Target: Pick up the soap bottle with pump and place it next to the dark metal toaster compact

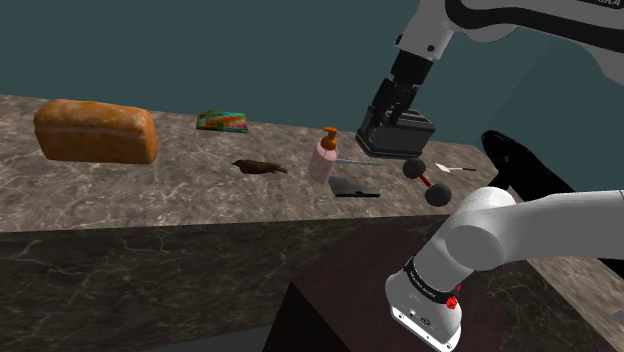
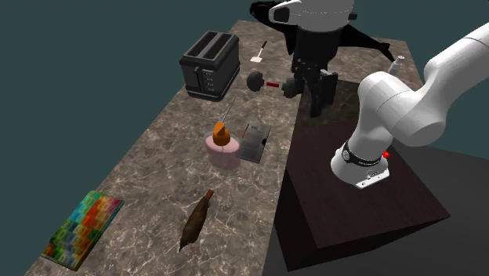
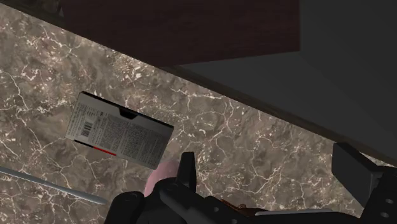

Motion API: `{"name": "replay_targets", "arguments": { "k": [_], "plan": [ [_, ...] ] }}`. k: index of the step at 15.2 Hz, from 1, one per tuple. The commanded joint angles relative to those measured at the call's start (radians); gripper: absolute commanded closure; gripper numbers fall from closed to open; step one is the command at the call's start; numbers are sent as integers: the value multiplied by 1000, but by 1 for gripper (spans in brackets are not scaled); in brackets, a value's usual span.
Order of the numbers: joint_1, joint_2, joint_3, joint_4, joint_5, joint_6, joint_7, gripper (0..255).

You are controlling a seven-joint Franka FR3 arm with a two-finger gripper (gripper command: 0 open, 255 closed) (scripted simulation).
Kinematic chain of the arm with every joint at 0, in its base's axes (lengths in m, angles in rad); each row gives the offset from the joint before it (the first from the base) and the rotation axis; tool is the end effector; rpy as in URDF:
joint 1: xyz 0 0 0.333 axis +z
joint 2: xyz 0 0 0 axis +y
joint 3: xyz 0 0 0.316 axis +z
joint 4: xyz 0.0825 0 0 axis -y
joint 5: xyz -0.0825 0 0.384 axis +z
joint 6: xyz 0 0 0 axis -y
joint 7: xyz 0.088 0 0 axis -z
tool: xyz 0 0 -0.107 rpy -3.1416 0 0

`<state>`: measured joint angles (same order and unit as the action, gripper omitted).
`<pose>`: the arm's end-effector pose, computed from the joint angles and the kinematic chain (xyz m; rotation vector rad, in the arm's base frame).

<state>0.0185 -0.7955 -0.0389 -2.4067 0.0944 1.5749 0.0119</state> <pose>0.3033 0.0008 0.5704 -3.0188 0.0336 0.0557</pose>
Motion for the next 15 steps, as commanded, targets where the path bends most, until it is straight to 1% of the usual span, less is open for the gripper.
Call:
{"name": "replay_targets", "arguments": {
  "k": [1,8,15],
  "plan": [
    [0,0,0,0,0,0,0,0],
    [-38,153,-9,-83,-31,255,14,0],
    [-75,365,-25,-100,-60,504,34,0]
  ]
}}
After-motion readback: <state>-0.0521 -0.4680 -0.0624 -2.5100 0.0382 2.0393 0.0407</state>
